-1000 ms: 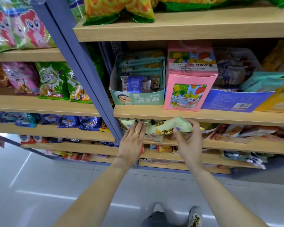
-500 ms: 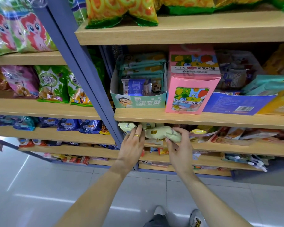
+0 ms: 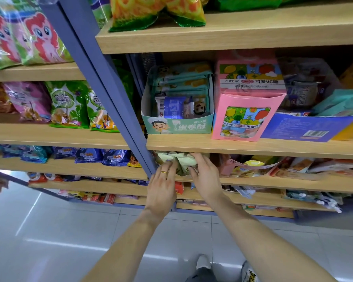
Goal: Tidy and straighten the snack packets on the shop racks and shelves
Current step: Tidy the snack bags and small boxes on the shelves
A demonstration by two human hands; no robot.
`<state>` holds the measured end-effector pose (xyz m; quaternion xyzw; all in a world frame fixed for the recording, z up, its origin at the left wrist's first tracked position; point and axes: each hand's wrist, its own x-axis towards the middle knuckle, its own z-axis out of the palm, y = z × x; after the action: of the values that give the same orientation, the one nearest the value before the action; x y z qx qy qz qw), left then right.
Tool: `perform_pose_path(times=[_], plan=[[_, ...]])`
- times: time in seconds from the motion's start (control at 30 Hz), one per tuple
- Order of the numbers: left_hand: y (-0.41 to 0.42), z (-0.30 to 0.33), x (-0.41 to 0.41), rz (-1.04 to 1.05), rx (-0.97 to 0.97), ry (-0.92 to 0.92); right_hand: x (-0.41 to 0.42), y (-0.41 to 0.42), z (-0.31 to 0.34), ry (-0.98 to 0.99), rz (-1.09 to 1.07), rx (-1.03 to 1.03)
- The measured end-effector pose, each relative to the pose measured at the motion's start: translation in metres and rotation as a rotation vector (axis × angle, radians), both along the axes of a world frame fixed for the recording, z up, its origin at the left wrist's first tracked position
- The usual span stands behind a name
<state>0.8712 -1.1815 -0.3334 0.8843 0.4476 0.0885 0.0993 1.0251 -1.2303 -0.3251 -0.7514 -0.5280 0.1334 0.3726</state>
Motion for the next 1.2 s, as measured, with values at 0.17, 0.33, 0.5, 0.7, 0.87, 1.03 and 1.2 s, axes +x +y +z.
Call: perform_pose_path(times=[0.17,0.33,0.5,0.7,0.87,1.03,1.2], plan=[[-0.009,-0.002,-0.001,0.012,-0.028,-0.032,0.001,0.01,-0.006,0.03,-0.047,-0.116],[-0.006,-0.002,-0.002,0.0,-0.083,-0.008,0.001,0.001,-0.007,0.013,-0.034,-0.127],[-0.013,0.011,-0.003,0.012,-0.098,-0.047,0.007,-0.01,0.01,0.043,-0.018,-0.174],[-0.021,0.067,0.0,0.055,0.175,-0.471,0.003,-0.049,0.069,0.004,-0.113,0.014],[0.001,0.12,0.025,-0.006,0.375,-0.586,-0.005,-0.026,0.134,0.062,-0.041,0.246],[0.04,0.123,0.042,0.065,0.368,-0.281,-0.007,0.031,0.167,-0.06,-0.05,0.027],[0.051,0.119,0.044,0.108,0.272,-0.208,0.003,0.081,0.183,-0.229,-0.05,-0.258]])
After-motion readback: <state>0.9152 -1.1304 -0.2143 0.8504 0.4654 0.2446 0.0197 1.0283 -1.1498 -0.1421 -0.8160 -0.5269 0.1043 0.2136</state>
